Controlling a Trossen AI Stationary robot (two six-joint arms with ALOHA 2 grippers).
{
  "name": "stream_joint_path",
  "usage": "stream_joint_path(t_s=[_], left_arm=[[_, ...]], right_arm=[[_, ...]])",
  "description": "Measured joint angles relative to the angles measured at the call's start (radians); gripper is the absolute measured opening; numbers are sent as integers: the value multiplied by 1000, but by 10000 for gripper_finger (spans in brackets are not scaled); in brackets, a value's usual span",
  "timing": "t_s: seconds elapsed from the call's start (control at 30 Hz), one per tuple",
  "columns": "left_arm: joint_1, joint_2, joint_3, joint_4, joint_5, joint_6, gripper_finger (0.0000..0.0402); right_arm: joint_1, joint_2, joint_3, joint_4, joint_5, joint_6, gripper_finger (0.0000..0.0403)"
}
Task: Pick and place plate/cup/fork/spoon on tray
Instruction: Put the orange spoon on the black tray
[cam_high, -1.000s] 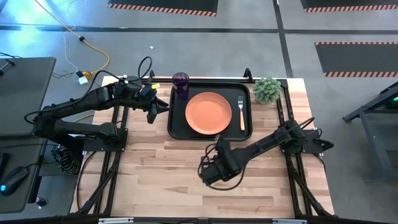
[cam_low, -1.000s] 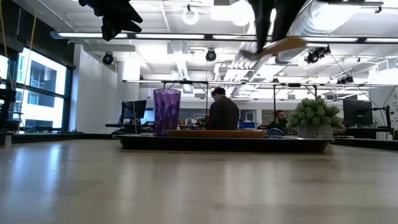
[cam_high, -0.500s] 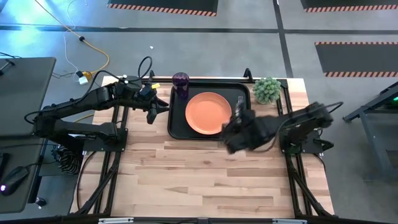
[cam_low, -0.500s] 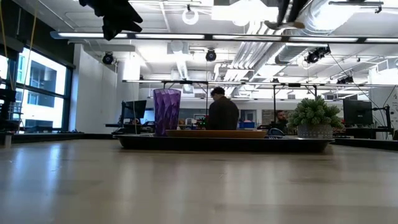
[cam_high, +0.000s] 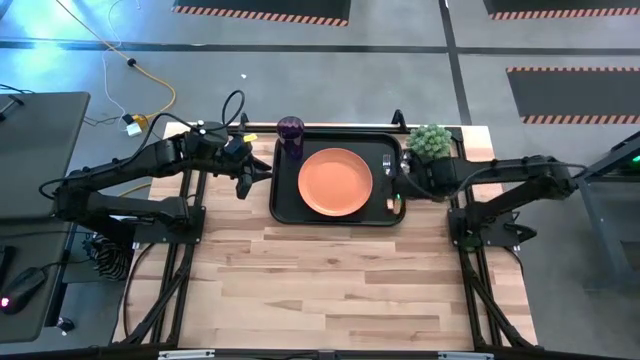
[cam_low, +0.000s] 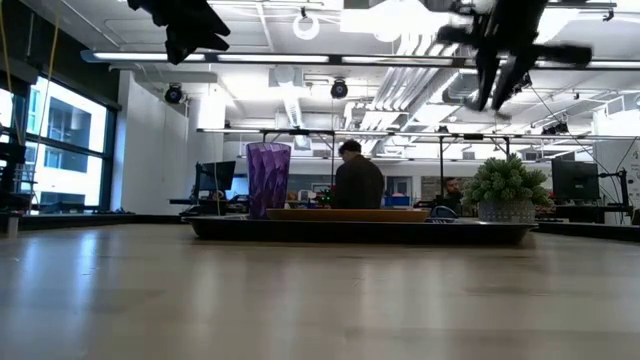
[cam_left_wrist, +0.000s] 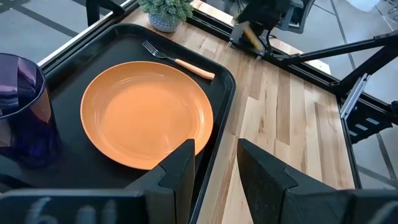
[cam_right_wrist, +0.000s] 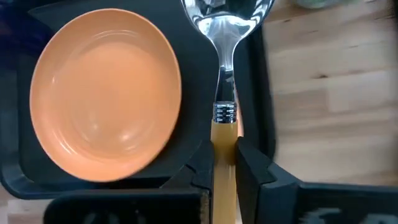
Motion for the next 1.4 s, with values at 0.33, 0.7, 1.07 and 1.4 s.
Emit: stream_joint_path(t_s=[0.33, 0.7, 1.07, 1.4], left_arm=[[0, 0, 0, 0, 0, 0, 110], [0, 0, 0, 0, -6, 0, 110], [0, 0, 0, 0, -69, 0, 110], [0, 0, 0, 0, -68, 0, 110]], right_arm=[[-259, 29, -123, 363, -142, -360, 16], [-405, 150, -34, 369, -229, -551, 16], [-445, 306, -18, 355, -323, -591, 16], [-446, 427, -18, 364, -388, -574, 16]])
